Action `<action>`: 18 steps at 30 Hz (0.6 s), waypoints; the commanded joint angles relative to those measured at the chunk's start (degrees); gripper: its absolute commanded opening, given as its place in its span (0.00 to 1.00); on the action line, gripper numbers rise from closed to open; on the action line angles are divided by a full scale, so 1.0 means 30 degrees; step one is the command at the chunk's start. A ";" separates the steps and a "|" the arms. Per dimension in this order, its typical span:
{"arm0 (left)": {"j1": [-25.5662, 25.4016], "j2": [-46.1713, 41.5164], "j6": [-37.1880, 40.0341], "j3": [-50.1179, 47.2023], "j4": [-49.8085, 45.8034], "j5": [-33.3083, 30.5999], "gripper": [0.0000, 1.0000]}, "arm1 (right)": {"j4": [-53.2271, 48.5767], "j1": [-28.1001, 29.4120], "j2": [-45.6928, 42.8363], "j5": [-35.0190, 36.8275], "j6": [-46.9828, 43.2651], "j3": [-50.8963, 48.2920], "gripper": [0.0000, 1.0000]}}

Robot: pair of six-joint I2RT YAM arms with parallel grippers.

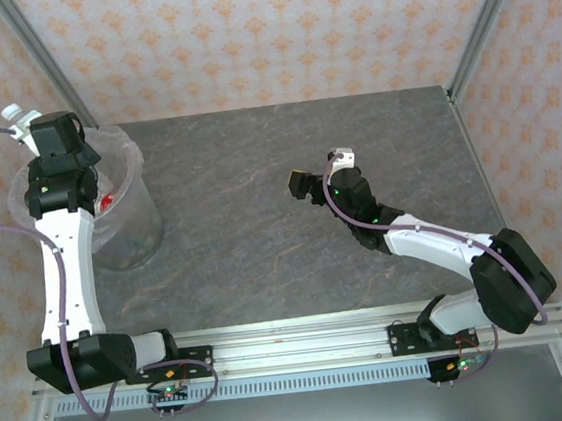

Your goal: Put the plastic bottles in the bin

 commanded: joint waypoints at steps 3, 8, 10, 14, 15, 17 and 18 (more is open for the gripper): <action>0.0049 0.0585 -0.0672 -0.0339 -0.0841 0.0890 0.61 | -0.0041 -0.0024 -0.0056 0.0066 0.0093 0.0423 0.99; 0.0051 0.1345 -0.0169 0.0661 -0.2574 0.3007 0.88 | -0.0099 -0.0024 -0.0043 0.0113 0.0163 0.0475 0.99; 0.0049 0.1075 -0.0318 0.0720 -0.2453 0.2084 1.00 | -0.0127 -0.0005 0.0006 0.0052 0.0178 0.0531 0.99; 0.0308 0.0877 -0.0301 0.1431 -0.2091 0.1054 1.00 | -0.0274 -0.0035 0.0033 0.0032 0.0104 0.0680 0.99; 0.0449 0.1094 -0.0304 0.1874 -0.2238 0.1039 1.00 | -0.0316 -0.0021 0.0040 0.0023 0.0062 0.0716 0.99; 0.0736 0.1668 -0.0352 0.2750 -0.2493 0.0708 1.00 | -0.0305 -0.0032 0.0028 0.0023 0.0079 0.0737 0.99; 0.0874 0.2119 -0.0422 0.3250 -0.2686 0.0216 1.00 | -0.0290 -0.0017 0.0050 0.0048 0.0066 0.0711 0.99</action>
